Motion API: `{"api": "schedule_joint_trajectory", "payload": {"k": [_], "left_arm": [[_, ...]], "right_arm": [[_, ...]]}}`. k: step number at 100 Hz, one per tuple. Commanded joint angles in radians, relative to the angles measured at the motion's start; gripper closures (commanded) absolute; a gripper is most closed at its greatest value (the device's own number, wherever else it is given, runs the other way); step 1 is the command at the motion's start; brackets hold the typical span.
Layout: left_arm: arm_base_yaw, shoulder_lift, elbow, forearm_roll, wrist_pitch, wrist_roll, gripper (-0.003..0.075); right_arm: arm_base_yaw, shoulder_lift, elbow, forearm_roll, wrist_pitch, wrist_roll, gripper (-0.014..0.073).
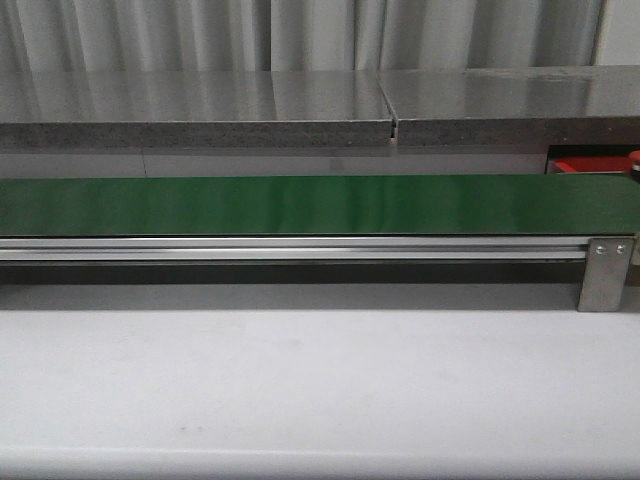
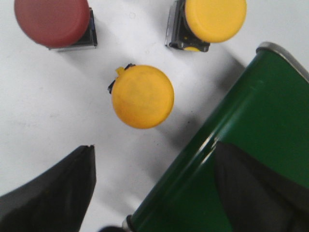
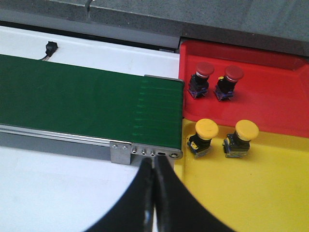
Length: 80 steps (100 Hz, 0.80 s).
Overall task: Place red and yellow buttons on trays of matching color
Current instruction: 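Move the left gripper down toward another yellow button beside the belt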
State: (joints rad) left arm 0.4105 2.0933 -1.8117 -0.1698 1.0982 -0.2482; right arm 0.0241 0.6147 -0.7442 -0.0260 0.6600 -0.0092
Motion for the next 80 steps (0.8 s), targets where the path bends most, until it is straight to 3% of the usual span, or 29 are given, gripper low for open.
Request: {"api": "schedule_joint_trajectory", "payload": {"k": [1, 62, 80], "left_arm": [[0.005, -0.023, -0.071, -0.017, -0.009, -0.033, 0.0230], [0.038, 0.096, -0.157, -0.030, -0.009, -0.059, 0.0233], [0.038, 0.098, -0.157, -0.042, -0.018, -0.059, 0.0366]], "right_arm": [[0.003, -0.003, -0.026, -0.014, -0.071, -0.001, 0.0712], [0.003, -0.003, -0.026, -0.014, -0.071, -0.001, 0.0712], [0.003, -0.003, -0.026, -0.014, -0.071, -0.001, 0.0712]]}}
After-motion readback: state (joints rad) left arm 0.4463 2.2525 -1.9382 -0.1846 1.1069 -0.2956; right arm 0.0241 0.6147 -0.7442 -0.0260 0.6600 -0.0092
